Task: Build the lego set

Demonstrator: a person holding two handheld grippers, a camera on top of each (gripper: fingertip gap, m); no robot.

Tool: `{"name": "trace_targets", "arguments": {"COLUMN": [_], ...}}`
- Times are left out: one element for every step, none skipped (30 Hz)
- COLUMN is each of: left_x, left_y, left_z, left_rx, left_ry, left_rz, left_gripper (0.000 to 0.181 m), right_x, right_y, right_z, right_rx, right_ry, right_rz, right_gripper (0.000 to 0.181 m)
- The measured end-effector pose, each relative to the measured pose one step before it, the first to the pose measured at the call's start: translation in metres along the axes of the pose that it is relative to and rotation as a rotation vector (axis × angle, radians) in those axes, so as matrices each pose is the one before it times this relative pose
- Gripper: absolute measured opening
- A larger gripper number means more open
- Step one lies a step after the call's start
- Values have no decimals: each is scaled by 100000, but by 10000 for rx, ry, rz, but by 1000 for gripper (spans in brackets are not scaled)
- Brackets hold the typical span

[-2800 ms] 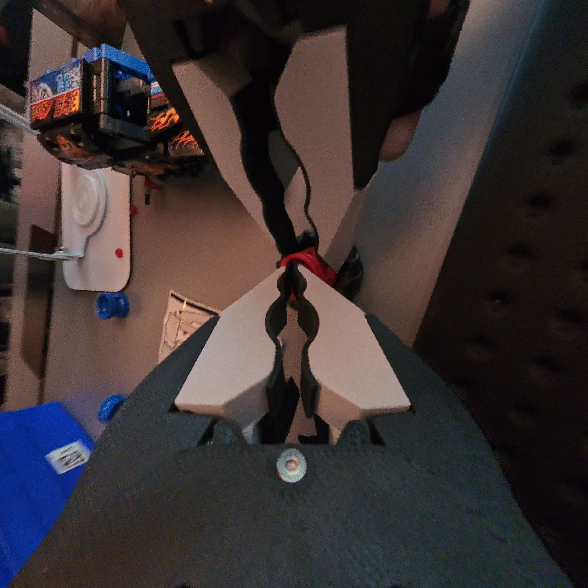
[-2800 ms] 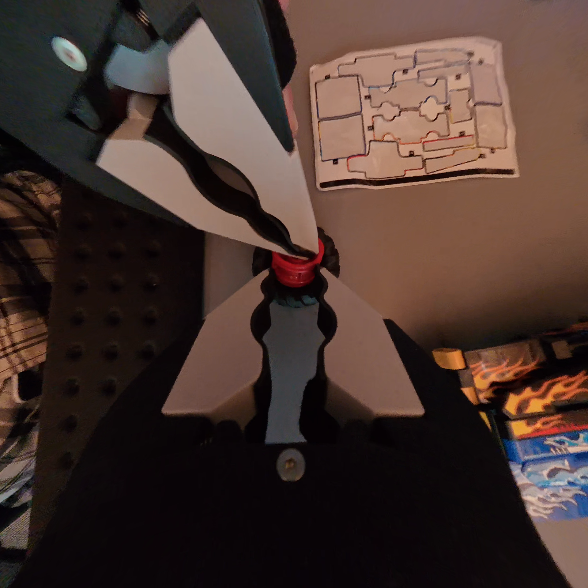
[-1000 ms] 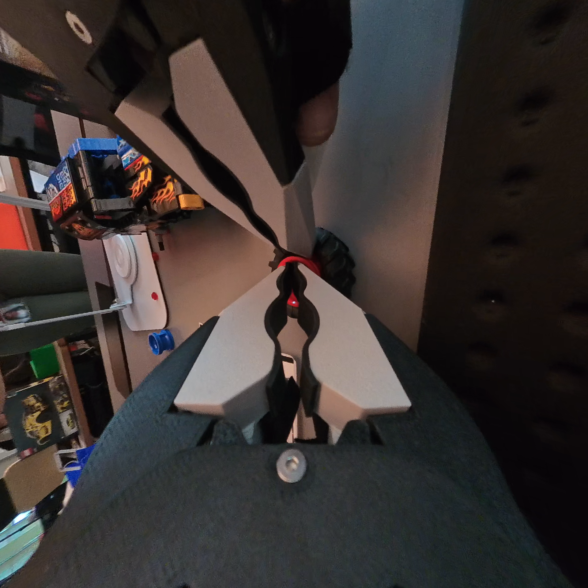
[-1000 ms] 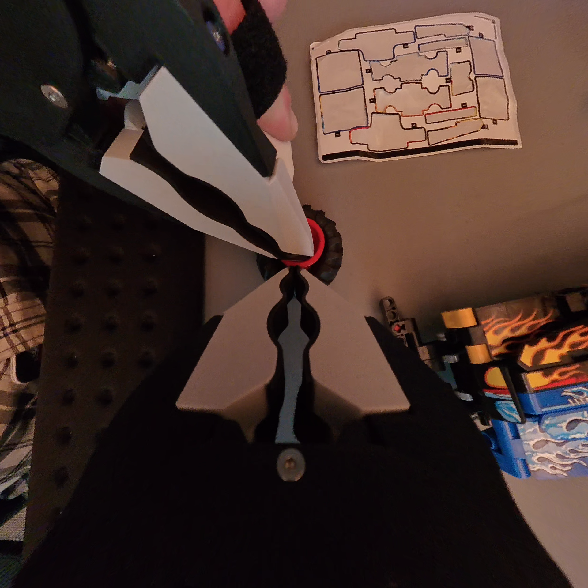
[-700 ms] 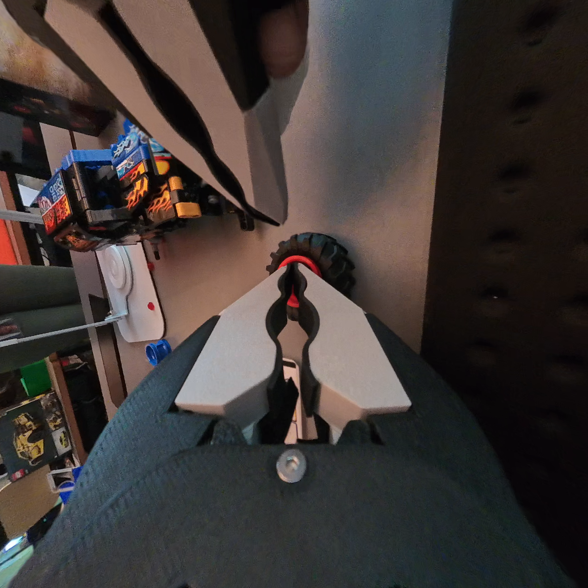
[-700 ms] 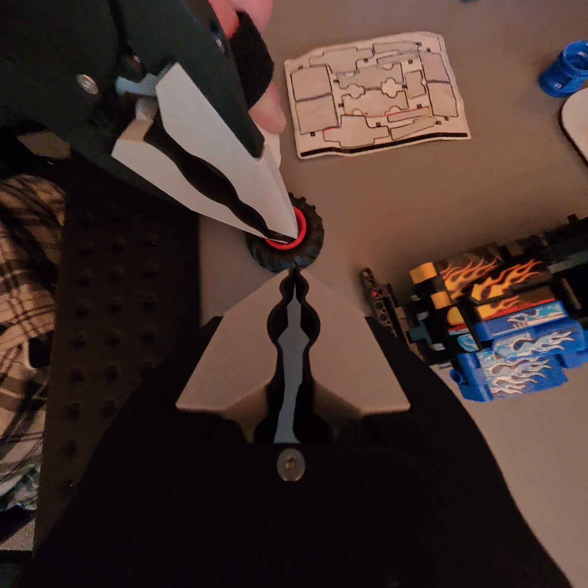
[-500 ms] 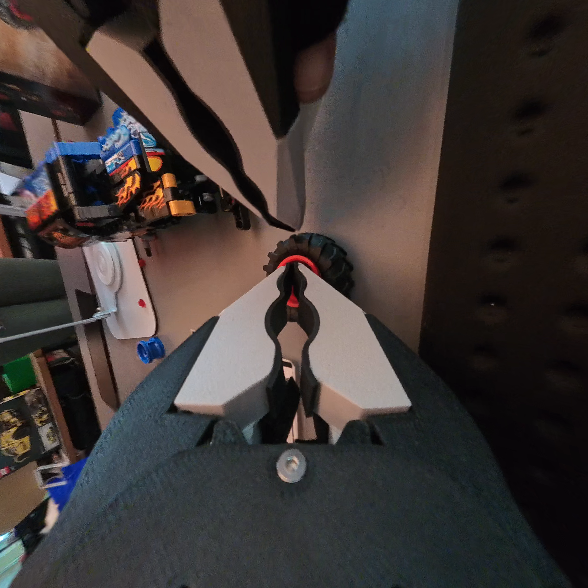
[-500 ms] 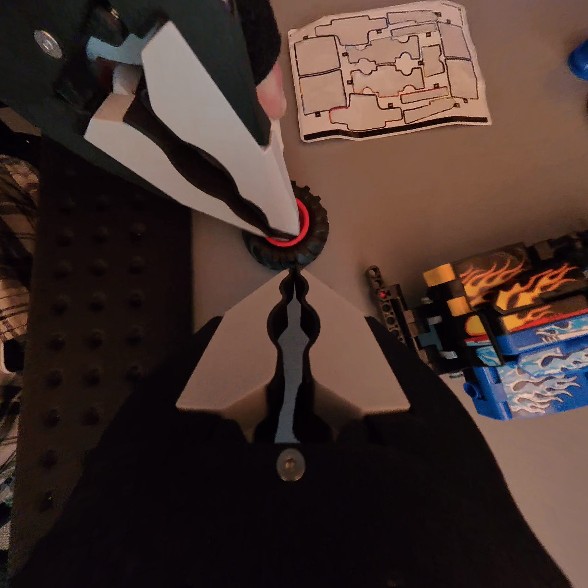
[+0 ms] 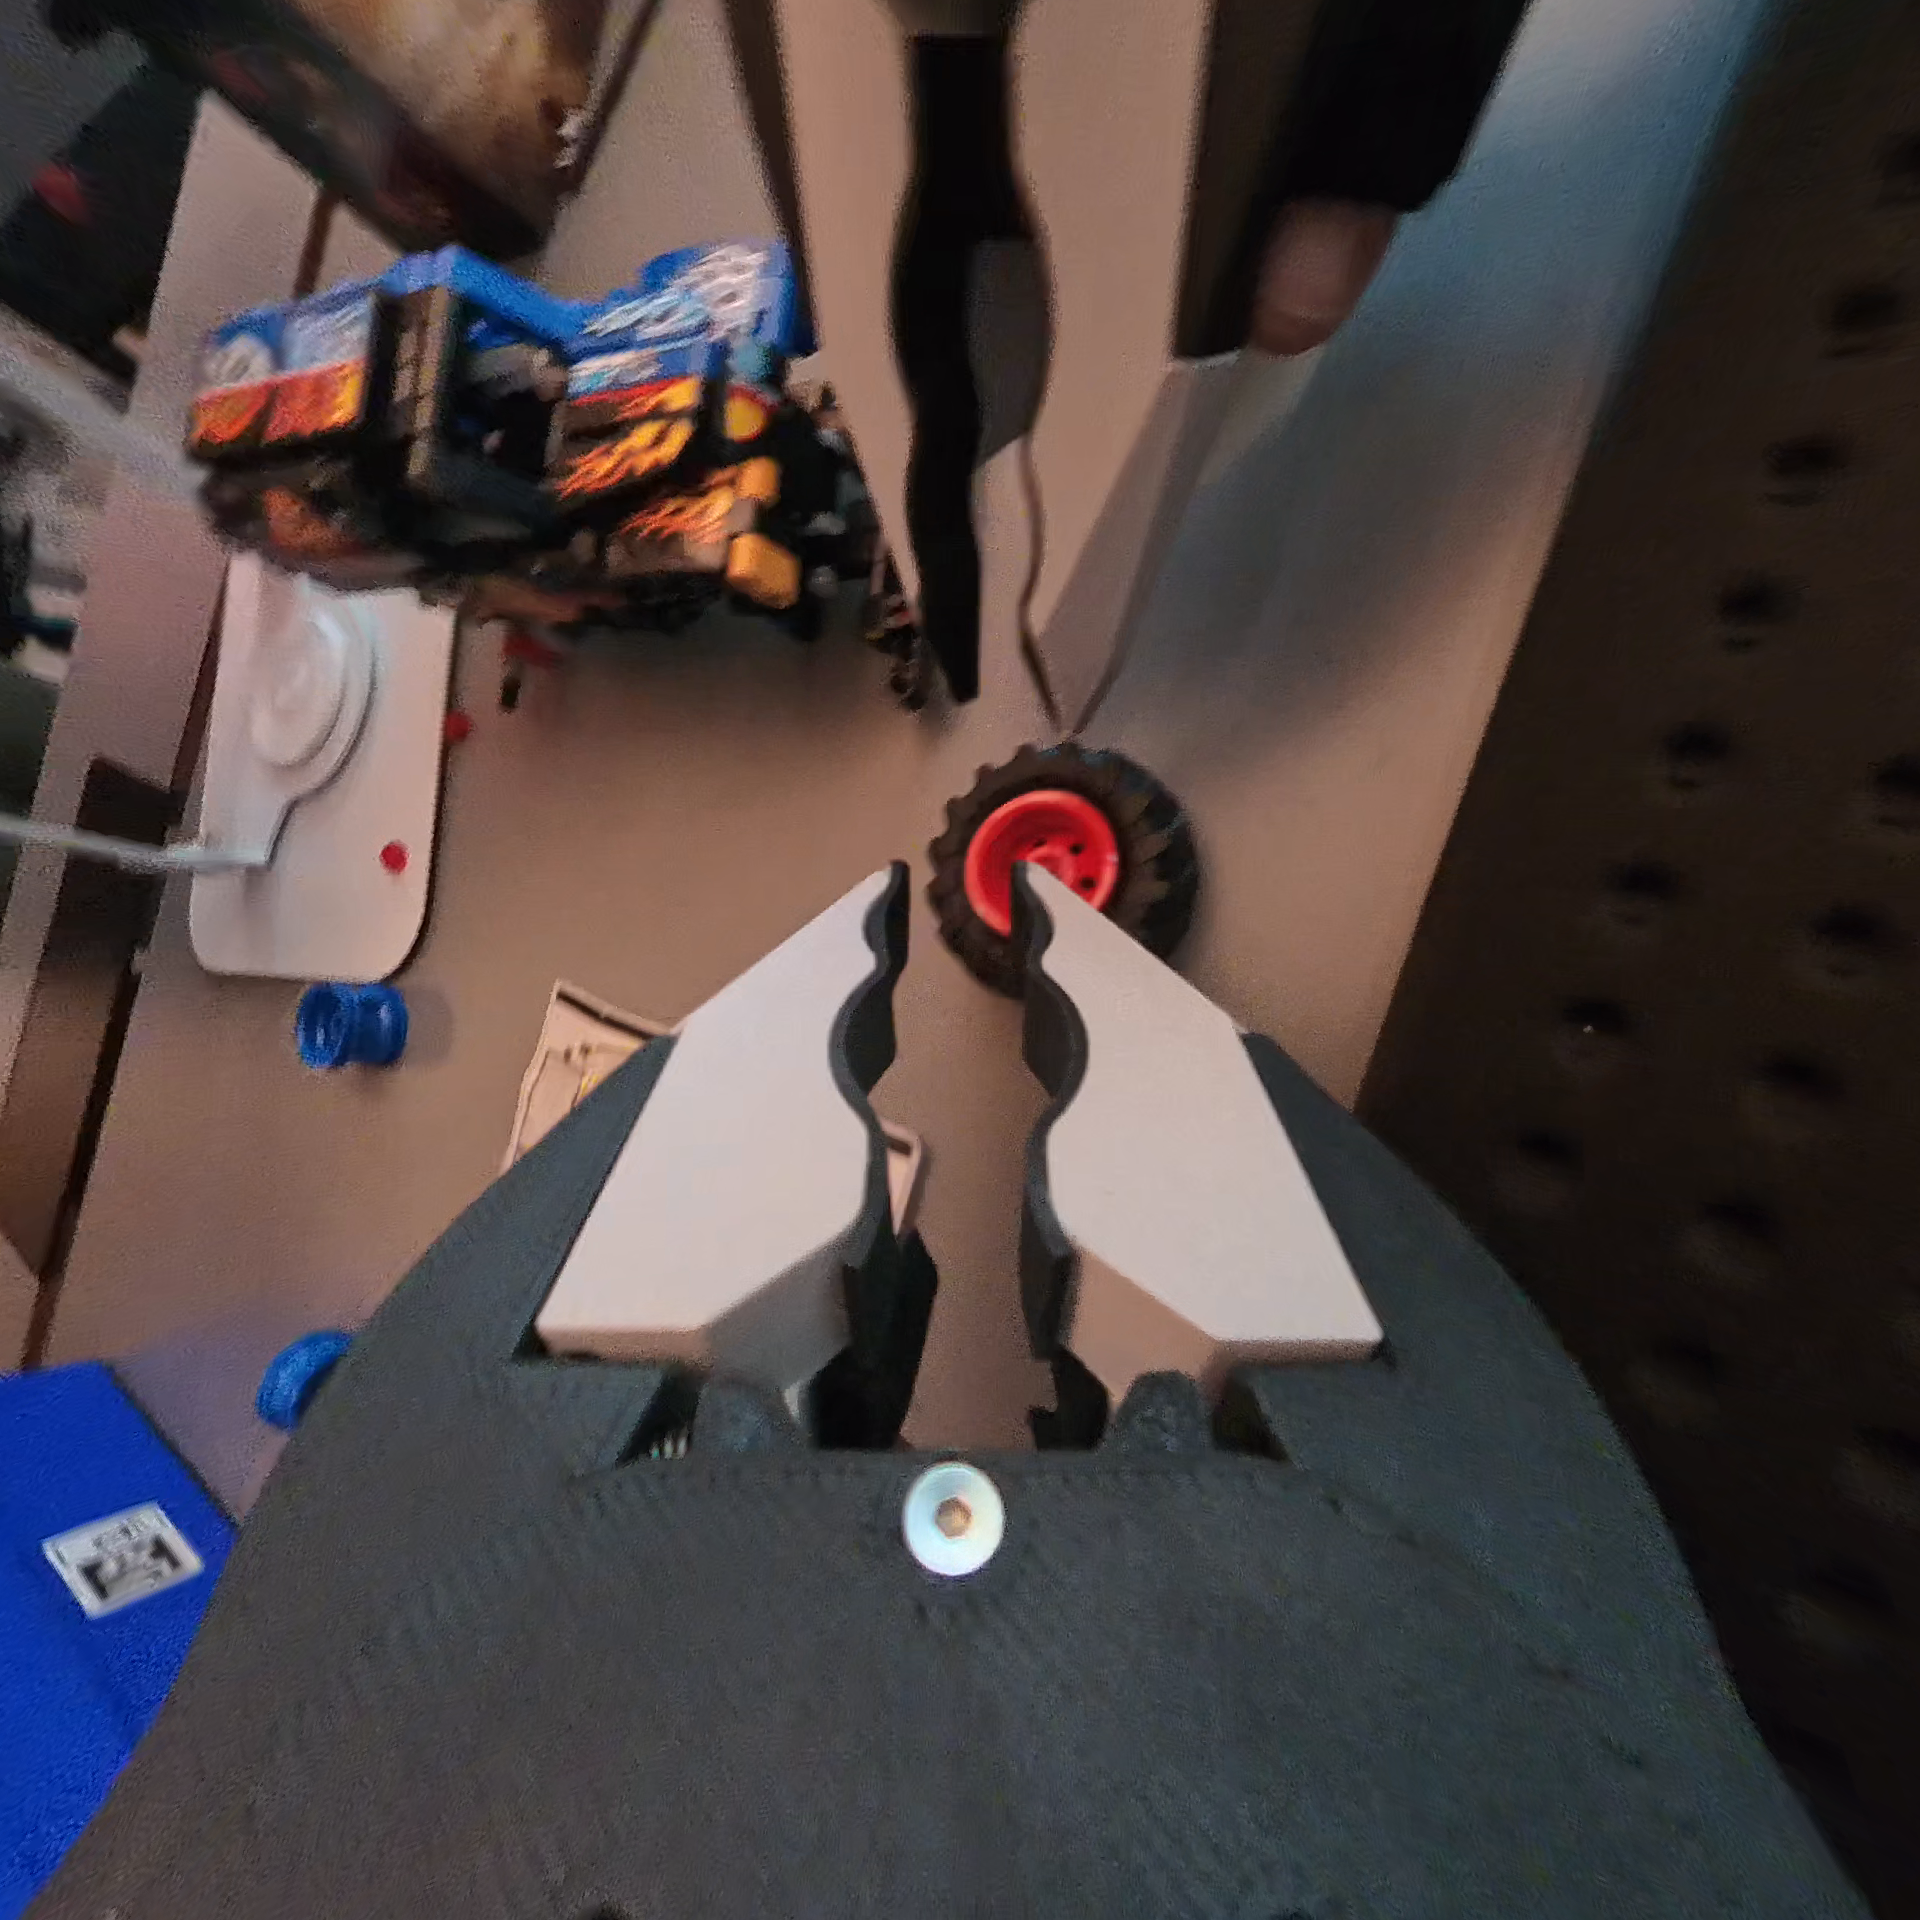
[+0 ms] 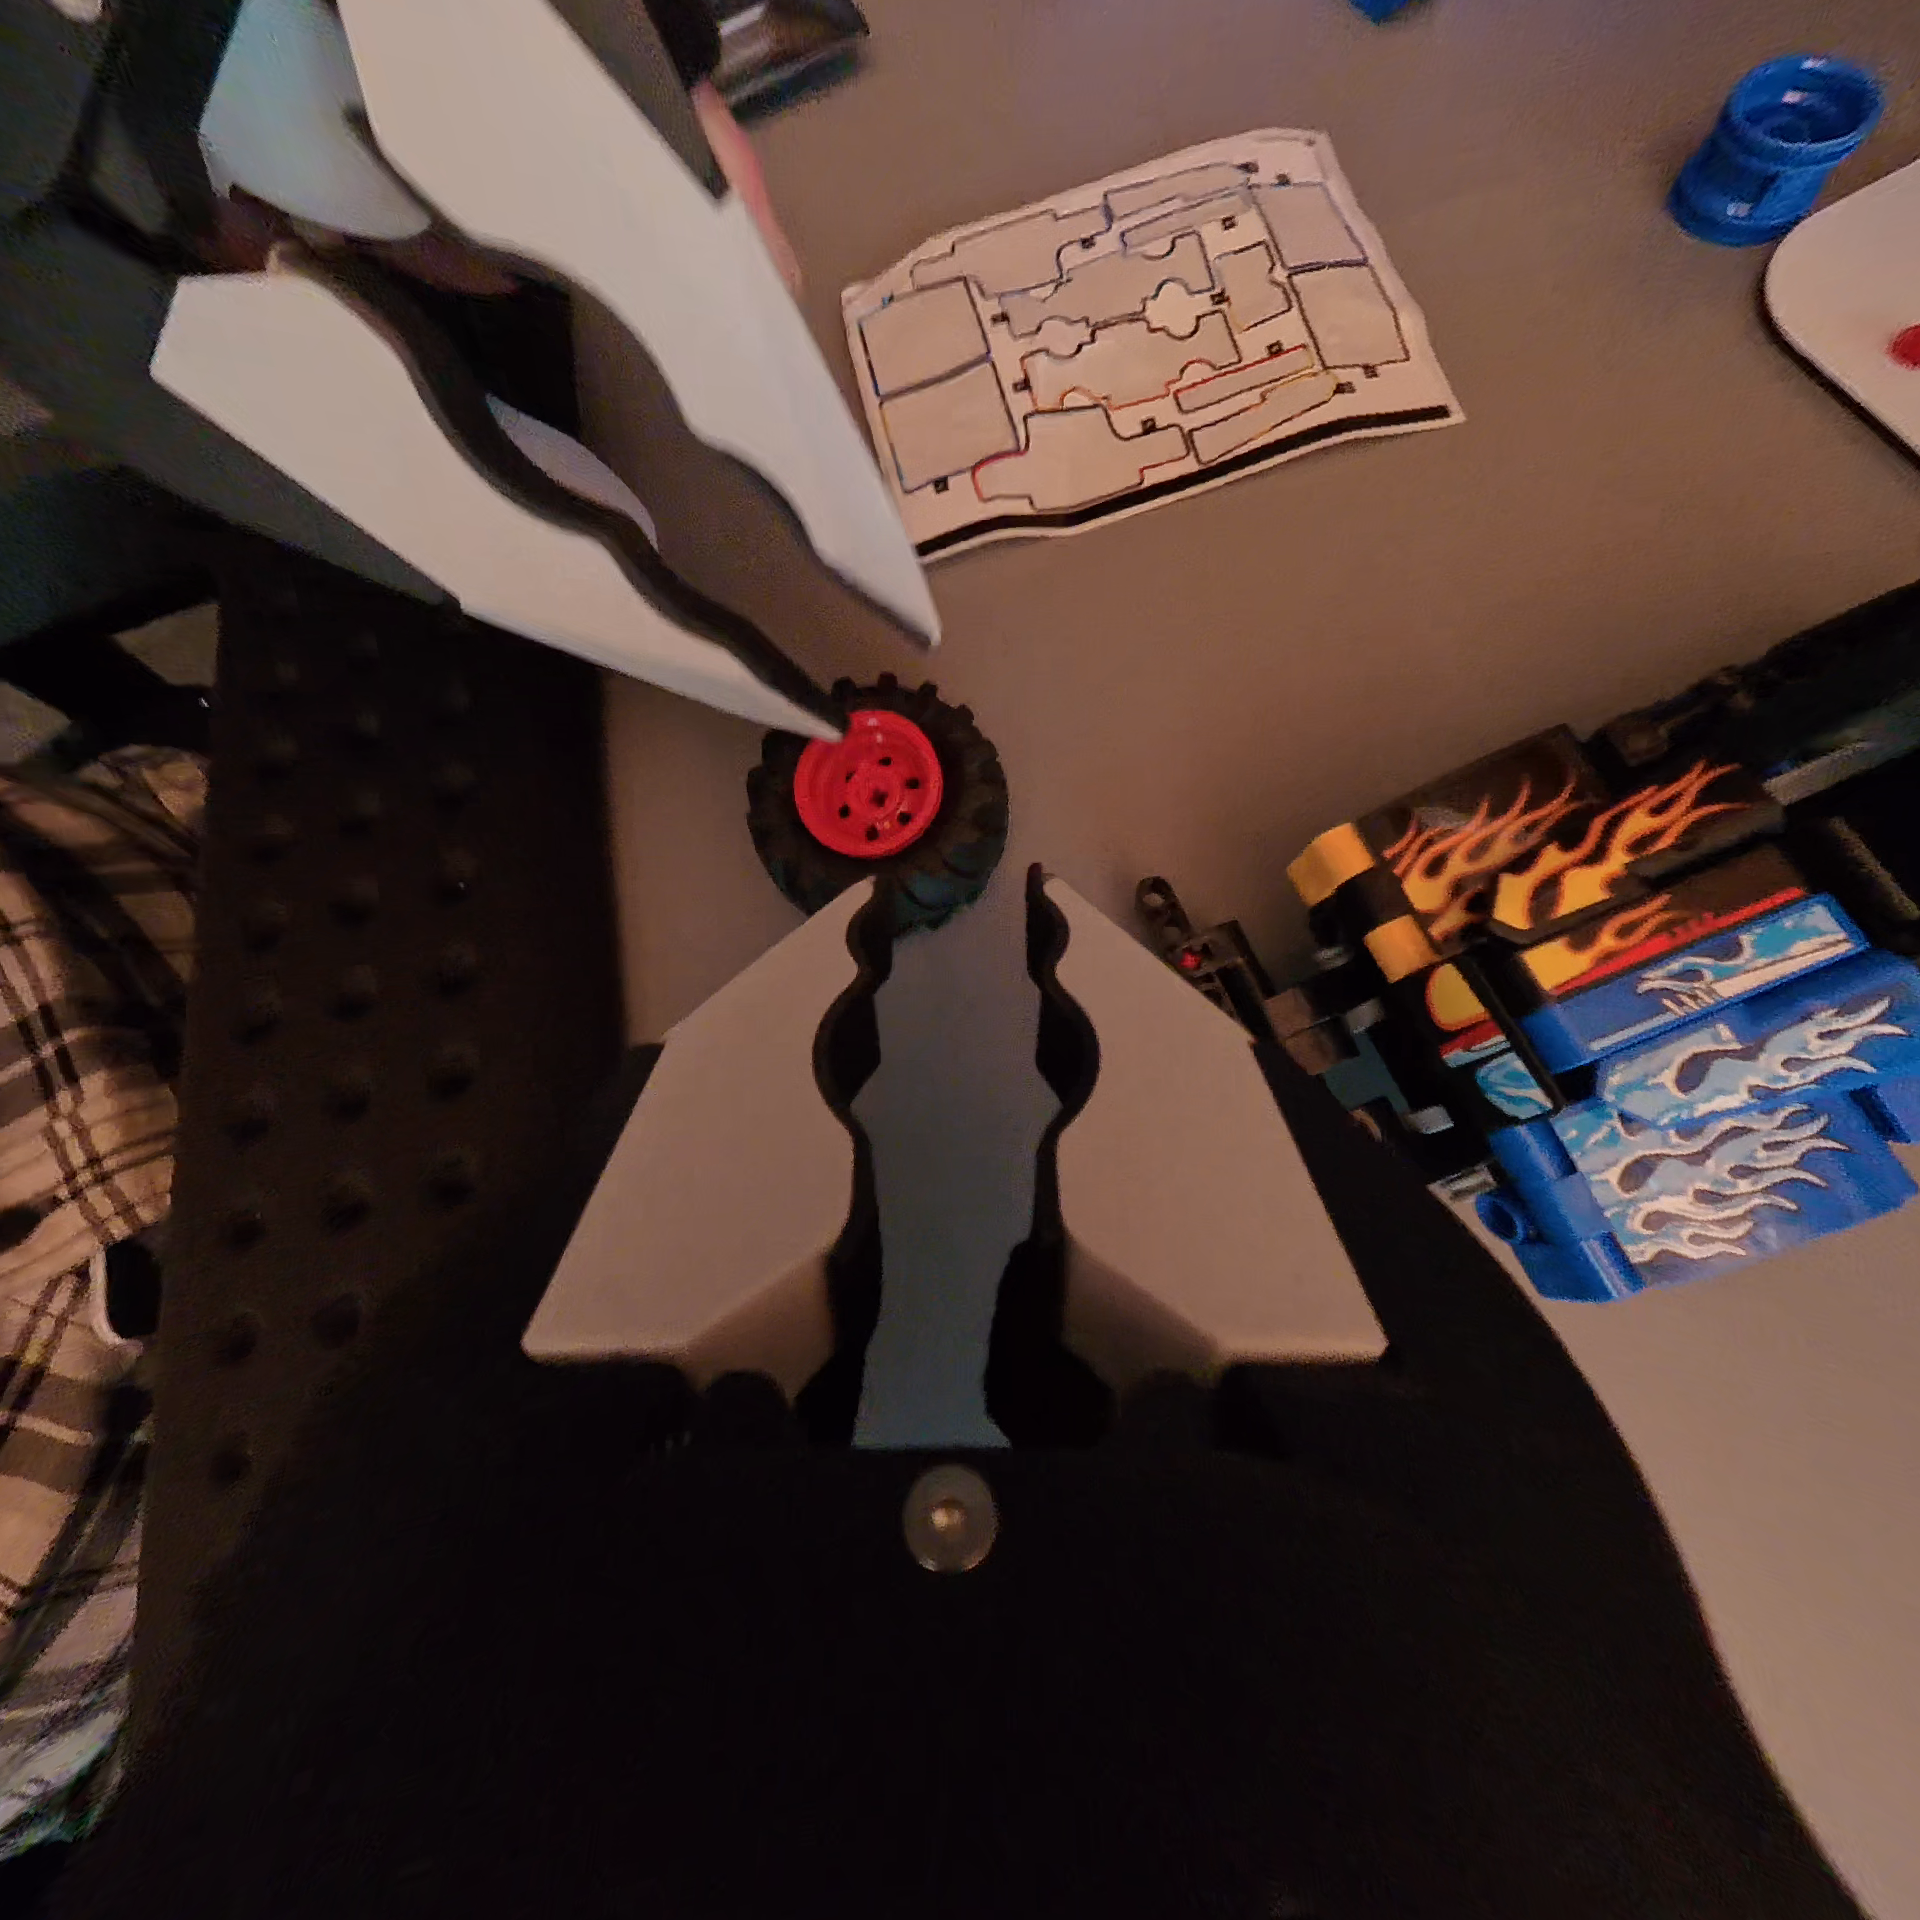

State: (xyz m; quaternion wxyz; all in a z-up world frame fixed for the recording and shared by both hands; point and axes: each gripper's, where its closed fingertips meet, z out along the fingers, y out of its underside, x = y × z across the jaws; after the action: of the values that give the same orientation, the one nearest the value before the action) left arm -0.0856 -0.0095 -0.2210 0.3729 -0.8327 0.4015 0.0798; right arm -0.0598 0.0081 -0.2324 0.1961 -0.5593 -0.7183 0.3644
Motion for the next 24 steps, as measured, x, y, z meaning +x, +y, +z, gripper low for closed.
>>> {"name": "trace_targets", "arguments": {"left_x": [-872,-894,-297,107,268,130,381,482,186,159,234,84,63,149,143,263,391,996,1256,552,-277,-354,-294,-373], "left_y": [383,426,505,703,1003,479,241,176,-203,-225,51,-12,-49,-71,-33,-160,-119,-351,-644,-319,188,390,337,226], "left_z": [-484,-336,-86,183,418,387,377,194,79,42,-7,-87,-123,-137,-164,-217,-244,-329,-338,-94,147,381,543,507], "left_rx": [5,-3,-56,-271,-504,-165,-62,-44,123,148,8,45,93,125,149,229,185,323,442,204,-127,-246,-217,-129], "left_ry": [-155,-173,154,343,372,129,155,164,38,91,150,89,114,229,282,360,504,890,1015,468,-151,-194,-102,-172], "left_rz": [-426,-424,-423,-442,-356,-114,55,86,-56,-133,-91,-60,-98,-197,-218,-252,-396,-329,-471,-248,70,69,-61,-104], "left_gripper": [22,26,26,29,35,33,31,21,17,17,15,15,16,16,16,16,16,37,49,51,51,52,53,52], "right_x": [30,-24,-53,-176,-314,-330,-194,-60,-108,-60,-41,-39,-41,-67,-110,-100,-136,-13,37,-56,-444,-553,-203,265], "right_y": [-204,-90,50,148,13,-117,-16,-21,-6,38,6,7,24,16,19,11,-15,7,-3,47,-181,-380,-107,359], "right_z": [-16,98,245,316,258,136,127,102,108,99,39,14,-18,-65,-87,-97,-124,-126,-116,-155,-169,-68,107,187], "right_rx": [110,13,-75,-121,-28,40,-14,20,2,-12,2,10,13,5,-3,-8,6,10,-15,-56,134,256,39,-266], "right_ry": [-49,-41,-18,-53,-143,-169,-105,-64,-124,-76,-32,-29,-30,-22,16,74,111,247,253,90,-172,-230,-33,203], "right_rz": [159,108,22,-7,28,60,38,82,120,88,47,0,-20,-83,-223,-341,-422,-536,-500,-333,-320,-211,-59,-33], "right_gripper": [27,31,37,41,38,40,41,40,39,38,38,38,37,37,36,36,35,31,27,12,0,0,0,2]}}
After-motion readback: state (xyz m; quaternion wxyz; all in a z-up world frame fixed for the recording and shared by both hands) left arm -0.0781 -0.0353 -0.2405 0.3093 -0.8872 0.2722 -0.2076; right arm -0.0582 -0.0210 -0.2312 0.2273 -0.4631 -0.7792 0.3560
